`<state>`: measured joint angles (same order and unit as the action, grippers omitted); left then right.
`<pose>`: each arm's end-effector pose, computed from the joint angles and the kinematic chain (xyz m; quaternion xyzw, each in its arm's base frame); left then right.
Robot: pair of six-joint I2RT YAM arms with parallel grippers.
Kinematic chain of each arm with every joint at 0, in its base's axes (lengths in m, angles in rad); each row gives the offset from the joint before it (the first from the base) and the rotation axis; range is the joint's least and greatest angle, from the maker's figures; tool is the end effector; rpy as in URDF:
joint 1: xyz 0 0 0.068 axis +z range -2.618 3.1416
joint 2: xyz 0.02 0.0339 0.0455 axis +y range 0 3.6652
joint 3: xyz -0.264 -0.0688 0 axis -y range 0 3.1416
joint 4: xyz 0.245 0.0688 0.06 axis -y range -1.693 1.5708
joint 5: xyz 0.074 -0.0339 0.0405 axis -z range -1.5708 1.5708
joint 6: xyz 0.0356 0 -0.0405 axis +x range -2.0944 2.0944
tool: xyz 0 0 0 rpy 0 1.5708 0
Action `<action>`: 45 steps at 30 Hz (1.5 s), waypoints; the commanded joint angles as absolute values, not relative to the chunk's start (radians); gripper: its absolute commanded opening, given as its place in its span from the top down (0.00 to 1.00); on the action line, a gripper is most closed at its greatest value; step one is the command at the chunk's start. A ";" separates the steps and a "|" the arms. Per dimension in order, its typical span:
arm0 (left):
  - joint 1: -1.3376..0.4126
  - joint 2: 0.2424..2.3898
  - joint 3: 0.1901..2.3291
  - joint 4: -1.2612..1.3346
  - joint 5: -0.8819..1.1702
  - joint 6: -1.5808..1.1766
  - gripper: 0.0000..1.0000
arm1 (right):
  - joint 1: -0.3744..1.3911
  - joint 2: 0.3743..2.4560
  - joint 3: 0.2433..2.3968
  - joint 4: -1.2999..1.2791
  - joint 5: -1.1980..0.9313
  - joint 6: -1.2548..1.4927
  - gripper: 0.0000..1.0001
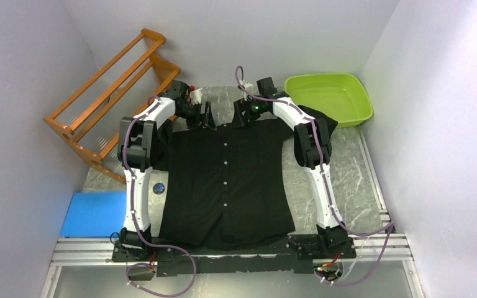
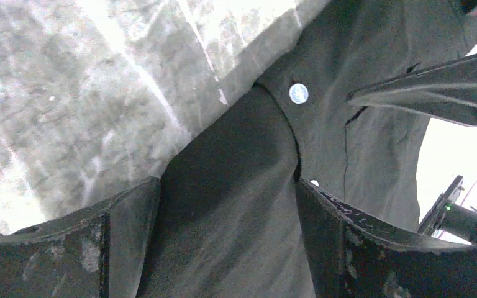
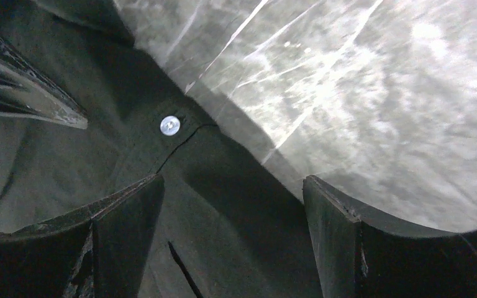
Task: Pin the brooch onto the clothing
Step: Flatten out the clothes at the center of the board.
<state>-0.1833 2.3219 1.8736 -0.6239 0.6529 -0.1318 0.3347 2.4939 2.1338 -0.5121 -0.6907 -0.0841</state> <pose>0.4836 -0.1116 0.1645 0.1027 0.9156 -0.3436 0.1820 0.5084 0.2008 0.1649 -0.2971 0.8407 0.3558 0.2798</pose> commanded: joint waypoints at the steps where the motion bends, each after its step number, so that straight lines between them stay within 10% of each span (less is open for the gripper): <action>1: -0.190 2.322 1.896 -0.636 0.757 -0.061 0.19 | 0.342 2.508 2.174 -0.543 -0.827 -0.140 0.16; 6: -0.190 2.319 1.899 -0.635 0.715 -0.059 0.47 | 0.359 2.518 2.171 -0.568 -0.801 -0.174 0.25; 14: -0.197 2.213 1.892 -0.641 0.605 -0.068 0.97 | 0.364 2.399 2.088 -0.485 -0.745 -0.148 1.00; 28: -0.282 1.599 1.235 -0.374 0.333 -0.228 0.96 | 0.445 1.645 1.185 -0.055 -0.712 0.112 0.97; 36: -0.313 1.324 0.979 -0.413 0.377 -0.233 0.94 | 0.508 1.502 0.955 -0.126 -0.789 0.128 0.55; 40: -0.327 1.241 0.939 -0.395 0.344 -0.276 0.79 | 0.508 1.513 1.004 -0.120 -0.793 0.134 0.36; 45: -0.327 1.150 0.911 -0.386 0.309 -0.280 0.27 | 0.508 1.551 1.081 -0.062 -0.789 0.177 0.25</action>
